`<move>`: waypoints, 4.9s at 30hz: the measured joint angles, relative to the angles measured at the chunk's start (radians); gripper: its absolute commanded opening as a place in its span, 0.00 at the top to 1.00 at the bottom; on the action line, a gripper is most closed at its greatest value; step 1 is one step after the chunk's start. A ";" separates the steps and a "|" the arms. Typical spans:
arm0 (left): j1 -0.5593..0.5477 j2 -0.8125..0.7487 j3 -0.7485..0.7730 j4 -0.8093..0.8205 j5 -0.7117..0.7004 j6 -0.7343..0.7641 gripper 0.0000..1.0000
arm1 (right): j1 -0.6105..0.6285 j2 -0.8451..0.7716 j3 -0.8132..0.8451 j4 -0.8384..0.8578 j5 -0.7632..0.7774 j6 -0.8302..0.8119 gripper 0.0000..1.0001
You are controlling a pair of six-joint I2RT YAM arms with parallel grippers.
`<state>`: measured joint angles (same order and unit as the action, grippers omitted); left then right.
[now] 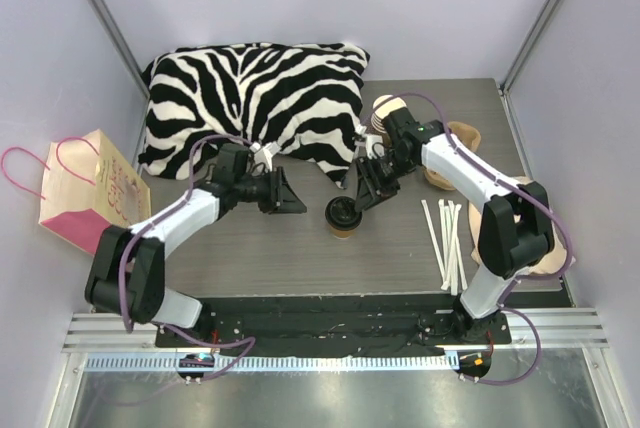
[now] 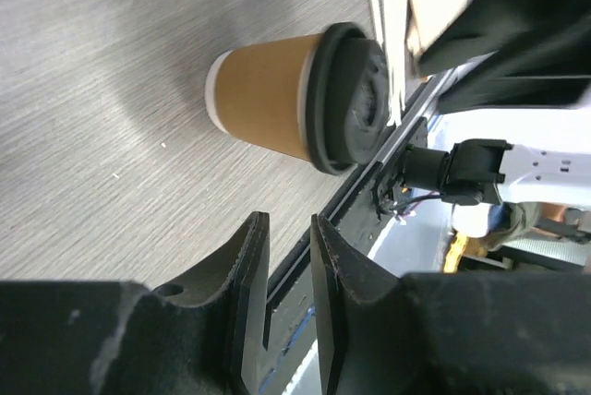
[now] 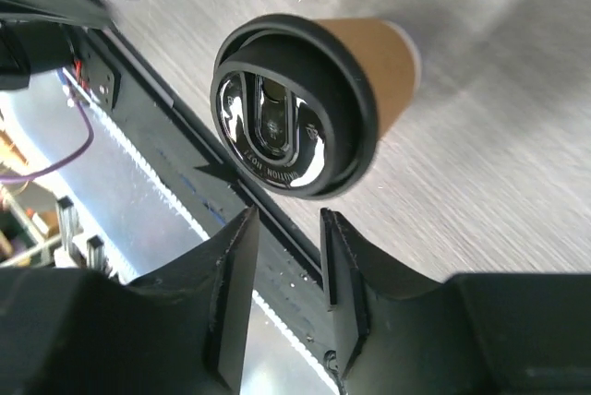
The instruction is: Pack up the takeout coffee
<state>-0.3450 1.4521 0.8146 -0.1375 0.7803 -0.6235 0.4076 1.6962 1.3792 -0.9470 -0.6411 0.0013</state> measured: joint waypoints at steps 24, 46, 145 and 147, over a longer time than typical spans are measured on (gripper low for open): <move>-0.267 -0.147 0.328 -0.514 -0.431 0.514 0.65 | 0.069 0.113 0.073 0.061 0.009 0.072 0.65; -0.365 -0.005 0.432 -0.571 -0.561 0.625 0.65 | 0.098 0.126 0.082 0.087 0.090 0.088 0.71; -0.401 0.142 0.446 -0.472 -0.624 0.661 0.88 | 0.141 0.130 0.080 0.112 0.119 0.107 0.85; -0.401 0.142 0.457 -0.485 -0.626 0.661 0.87 | 0.141 0.130 0.081 0.114 0.119 0.107 0.85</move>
<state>-0.7464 1.5940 1.2713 -0.6224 0.1547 0.0376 0.5488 1.8259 1.4605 -0.8326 -0.5217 0.1081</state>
